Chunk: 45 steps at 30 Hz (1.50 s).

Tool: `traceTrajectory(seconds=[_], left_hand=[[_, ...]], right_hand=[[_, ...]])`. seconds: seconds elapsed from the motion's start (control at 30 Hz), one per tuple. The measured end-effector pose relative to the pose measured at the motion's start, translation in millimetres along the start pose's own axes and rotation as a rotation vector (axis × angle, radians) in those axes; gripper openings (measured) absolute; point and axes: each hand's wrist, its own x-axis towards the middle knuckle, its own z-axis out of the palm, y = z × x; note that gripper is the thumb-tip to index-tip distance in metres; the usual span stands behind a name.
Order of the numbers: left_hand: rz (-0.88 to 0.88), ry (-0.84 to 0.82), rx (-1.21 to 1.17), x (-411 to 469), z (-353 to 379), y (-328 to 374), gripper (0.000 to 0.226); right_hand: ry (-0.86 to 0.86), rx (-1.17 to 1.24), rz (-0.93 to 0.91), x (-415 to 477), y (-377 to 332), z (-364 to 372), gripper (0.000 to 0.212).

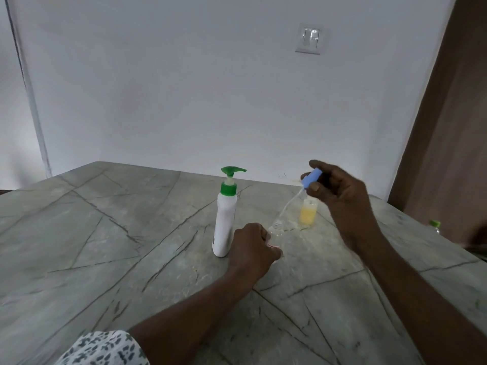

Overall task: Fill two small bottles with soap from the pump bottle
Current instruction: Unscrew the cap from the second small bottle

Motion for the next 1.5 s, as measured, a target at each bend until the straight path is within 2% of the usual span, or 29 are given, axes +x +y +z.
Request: traceTrajectory(seconds=[0.17, 0.27, 0.4, 0.47, 0.63, 0.83, 1.0, 1.23, 1.3, 1.37, 1.43, 1.5], left_hand=[[-0.002, -0.001, -0.010, 0, 0, 0, 0.029], [-0.007, -0.010, -0.017, -1, -1, 0, 0.031], [-0.005, -0.002, 0.006, 0, -1, 1, 0.031], [-0.005, 0.003, 0.017, 0, 0, 2, 0.031], [-0.011, -0.007, -0.009, 0, -1, 1, 0.029], [-0.011, -0.011, -0.018, 0, -1, 0, 0.028], [-0.020, -0.011, -0.022, 0, 0, 0, 0.030], [-0.011, -0.009, 0.001, -1, 0, 1, 0.031], [-0.012, -0.011, -0.003, -2, -1, 2, 0.032], [-0.018, -0.018, -0.014, -3, -1, 2, 0.033], [-0.023, -0.019, -0.020, -3, -1, 3, 0.035], [-0.031, -0.018, -0.032, -3, -2, 3, 0.041]], right_hand=[[0.142, -0.029, -0.013, 25, 13, -34, 0.029], [0.205, -0.126, 0.134, 27, 56, -43, 0.024], [0.196, -0.153, 0.411, 19, 112, -44, 0.016], [0.154, -0.260, 0.439, 16, 130, -41, 0.016], [0.081, -0.538, 0.389, 20, 152, -33, 0.016], [0.043, -0.700, 0.353, 25, 158, -29, 0.034], [0.037, -0.708, 0.360, 22, 158, -32, 0.044], [0.138, -0.681, 0.437, 18, 151, -39, 0.037], [0.218, -0.683, 0.394, 13, 140, -38, 0.035], [0.284, -0.650, 0.249, 8, 122, -35, 0.029], [0.222, -0.532, 0.153, 2, 99, -29, 0.026], [-0.028, -0.419, 0.151, -10, 80, -19, 0.026]])
